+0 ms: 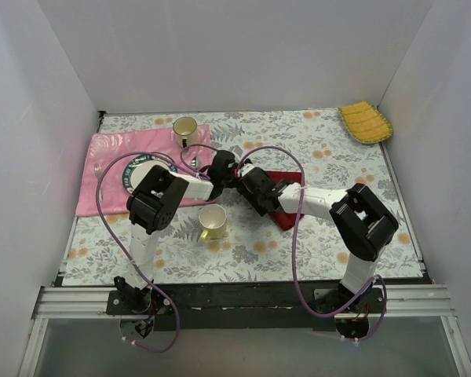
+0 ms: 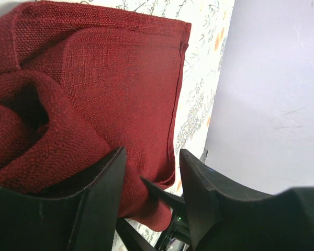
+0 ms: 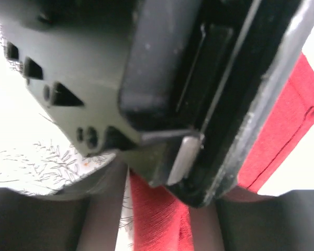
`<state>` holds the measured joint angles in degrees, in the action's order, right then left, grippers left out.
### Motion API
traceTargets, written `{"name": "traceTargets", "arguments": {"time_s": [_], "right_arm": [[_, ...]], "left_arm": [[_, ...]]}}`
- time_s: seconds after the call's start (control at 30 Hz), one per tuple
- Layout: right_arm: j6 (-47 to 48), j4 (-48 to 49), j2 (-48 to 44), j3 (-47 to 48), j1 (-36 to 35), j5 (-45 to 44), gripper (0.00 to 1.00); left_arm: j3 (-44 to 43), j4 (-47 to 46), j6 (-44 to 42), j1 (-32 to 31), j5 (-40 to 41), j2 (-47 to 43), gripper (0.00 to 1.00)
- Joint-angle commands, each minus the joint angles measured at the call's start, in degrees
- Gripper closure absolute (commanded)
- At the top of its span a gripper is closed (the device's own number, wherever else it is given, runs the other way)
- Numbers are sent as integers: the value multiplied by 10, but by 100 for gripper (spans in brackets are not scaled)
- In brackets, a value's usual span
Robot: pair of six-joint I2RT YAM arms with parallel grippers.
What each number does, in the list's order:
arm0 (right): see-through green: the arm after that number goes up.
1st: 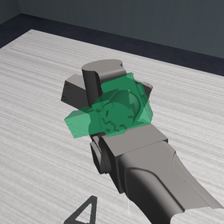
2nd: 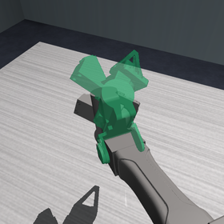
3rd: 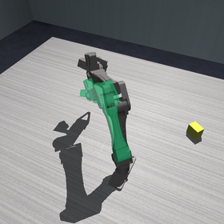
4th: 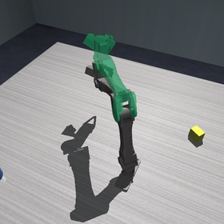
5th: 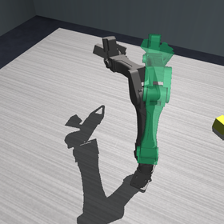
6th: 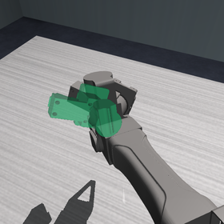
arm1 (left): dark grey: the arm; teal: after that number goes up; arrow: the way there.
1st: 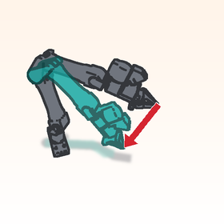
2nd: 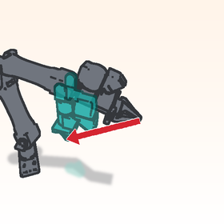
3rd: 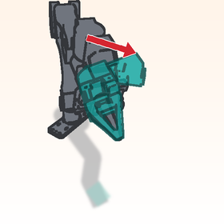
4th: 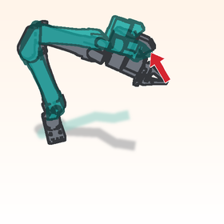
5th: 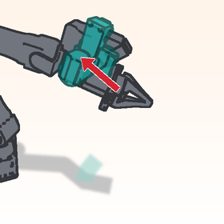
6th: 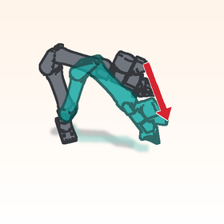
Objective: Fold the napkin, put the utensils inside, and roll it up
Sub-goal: Roll the napkin with the utensil
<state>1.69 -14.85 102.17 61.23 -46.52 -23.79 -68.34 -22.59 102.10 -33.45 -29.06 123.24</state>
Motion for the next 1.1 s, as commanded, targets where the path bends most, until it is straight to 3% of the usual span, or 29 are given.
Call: {"name": "traceTargets", "arguments": {"time_s": [0.0, 0.07, 0.23, 0.57, 0.77, 0.97, 1.07], "right_arm": [[-8, 11, 14, -24, 8, -21, 59], [-13, 14, 11, -27, 19, -7, 70], [-30, 21, 0, -29, 54, 70, 80], [-78, 64, 11, -39, 159, 387, 93], [-124, 104, 43, -52, 212, 528, 92], [-167, 163, 94, -63, 256, 656, 92], [-167, 173, 109, -63, 261, 664, 92]], "left_arm": [[19, 89, -28, 15, 37, 8, 53], [8, 100, -32, 18, 38, -4, 53], [-42, 145, -47, 41, 35, -31, 52], [-167, 293, -81, 74, 77, -93, 45], [-163, 392, -70, 54, 142, -122, 38], [-150, 501, -22, 3, 239, -107, 41], [-156, 512, 7, -14, 260, -90, 42]]}}
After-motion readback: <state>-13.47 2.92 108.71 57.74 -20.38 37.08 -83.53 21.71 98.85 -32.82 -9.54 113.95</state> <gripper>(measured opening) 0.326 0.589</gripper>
